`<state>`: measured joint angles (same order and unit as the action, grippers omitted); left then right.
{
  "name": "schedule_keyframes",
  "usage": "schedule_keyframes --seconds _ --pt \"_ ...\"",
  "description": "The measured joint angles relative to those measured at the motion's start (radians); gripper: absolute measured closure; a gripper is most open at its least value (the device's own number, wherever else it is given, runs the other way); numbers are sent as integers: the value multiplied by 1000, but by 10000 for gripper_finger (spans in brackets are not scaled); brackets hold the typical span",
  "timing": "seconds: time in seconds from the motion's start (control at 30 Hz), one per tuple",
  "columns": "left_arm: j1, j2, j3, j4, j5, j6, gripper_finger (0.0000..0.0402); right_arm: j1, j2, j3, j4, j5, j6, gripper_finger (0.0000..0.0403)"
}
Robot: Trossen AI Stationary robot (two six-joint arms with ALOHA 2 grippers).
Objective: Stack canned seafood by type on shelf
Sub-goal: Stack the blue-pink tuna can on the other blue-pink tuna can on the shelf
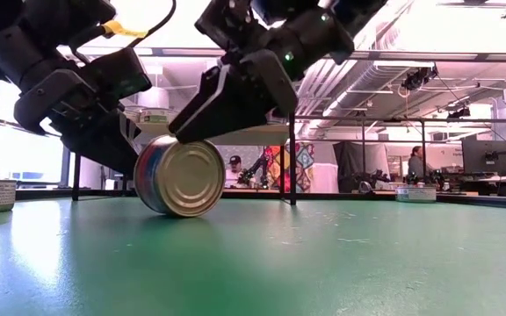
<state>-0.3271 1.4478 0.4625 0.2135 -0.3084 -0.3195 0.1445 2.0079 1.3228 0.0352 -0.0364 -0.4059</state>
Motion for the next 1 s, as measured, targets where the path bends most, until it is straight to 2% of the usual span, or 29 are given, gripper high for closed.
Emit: schedule_keyframes --seconds 0.3,0.43,0.63,0.77,0.83,0.9,1.0 --pt "0 -1 0 1 0 0 401 -13 38 0 -3 -6 -29 70" --pt "0 -1 1 0 0 0 401 -1 44 0 -3 3 -19 113" --pt "-9 -1 1 -5 -22 28 401 28 44 0 -12 91 24 224" --pt "-76 -18 4 -31 -163 69 401 46 40 -12 -16 111 169 226" --pt "-126 -36 12 -36 -267 82 401 58 29 -65 48 116 211 226" --pt "-180 -56 19 -33 -341 100 401 75 18 -154 198 129 259 226" --pt "-244 -79 20 -6 -387 121 401 102 2 -299 477 183 323 226"
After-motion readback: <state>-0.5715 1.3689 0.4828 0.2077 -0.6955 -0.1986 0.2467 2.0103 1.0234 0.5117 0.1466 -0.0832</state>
